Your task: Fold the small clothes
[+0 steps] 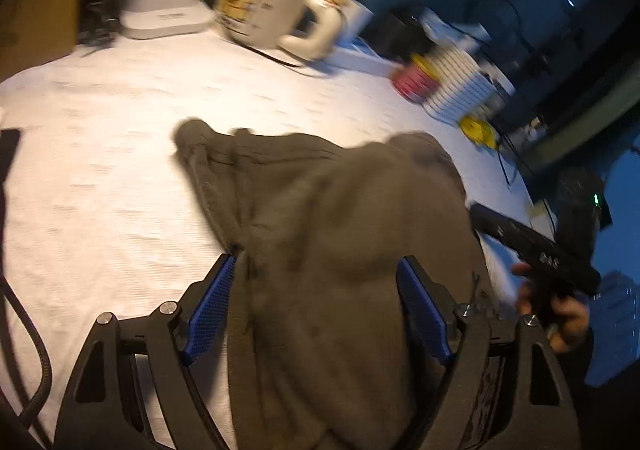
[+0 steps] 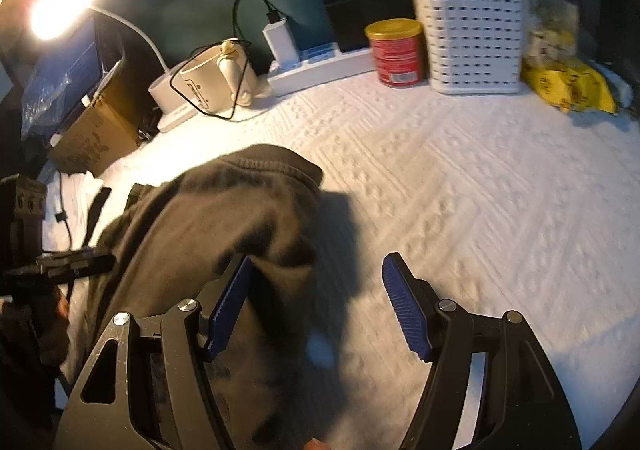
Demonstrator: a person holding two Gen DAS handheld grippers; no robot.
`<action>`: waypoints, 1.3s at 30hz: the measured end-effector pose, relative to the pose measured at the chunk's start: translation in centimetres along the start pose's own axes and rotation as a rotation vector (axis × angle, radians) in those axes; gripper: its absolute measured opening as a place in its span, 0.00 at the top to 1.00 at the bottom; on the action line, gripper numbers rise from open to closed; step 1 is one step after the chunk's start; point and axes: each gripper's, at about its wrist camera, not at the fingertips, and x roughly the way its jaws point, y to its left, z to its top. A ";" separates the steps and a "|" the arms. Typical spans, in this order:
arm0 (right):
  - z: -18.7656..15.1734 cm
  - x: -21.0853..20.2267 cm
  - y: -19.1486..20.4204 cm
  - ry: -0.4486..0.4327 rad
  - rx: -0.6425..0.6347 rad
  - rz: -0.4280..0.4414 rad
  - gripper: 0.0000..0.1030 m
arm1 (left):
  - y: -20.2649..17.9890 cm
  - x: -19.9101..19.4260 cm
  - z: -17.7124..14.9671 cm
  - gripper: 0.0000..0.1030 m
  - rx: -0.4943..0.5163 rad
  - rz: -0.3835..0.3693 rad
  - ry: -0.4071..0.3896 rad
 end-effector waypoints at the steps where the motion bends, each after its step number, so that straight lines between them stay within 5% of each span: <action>1: 0.2 0.4 0.0 0.004 0.006 0.014 0.31 | -0.5 0.2 0.0 0.14 0.023 0.013 0.007; 13: 1.0 2.3 1.1 0.009 -0.013 0.104 0.31 | -3.6 2.4 0.0 0.14 0.154 0.048 0.051; 17: 0.6 2.8 3.0 0.004 -0.087 0.123 0.31 | -4.5 2.9 -0.3 0.29 0.203 0.071 0.035; 20: 0.3 3.0 4.1 0.003 -0.133 0.091 0.31 | -4.7 3.1 -0.5 0.52 0.214 0.096 0.015; 24: -0.1 3.0 4.8 0.005 -0.172 0.078 0.55 | -4.9 3.4 -0.7 0.72 0.201 0.084 0.011; 27: -0.5 2.8 5.4 -0.006 -0.198 0.068 0.71 | -5.5 3.4 -1.0 0.76 0.211 0.091 0.000; 39: -0.8 -1.6 6.6 -0.114 -0.218 0.035 0.76 | -7.1 0.5 -1.7 0.78 0.236 0.048 -0.090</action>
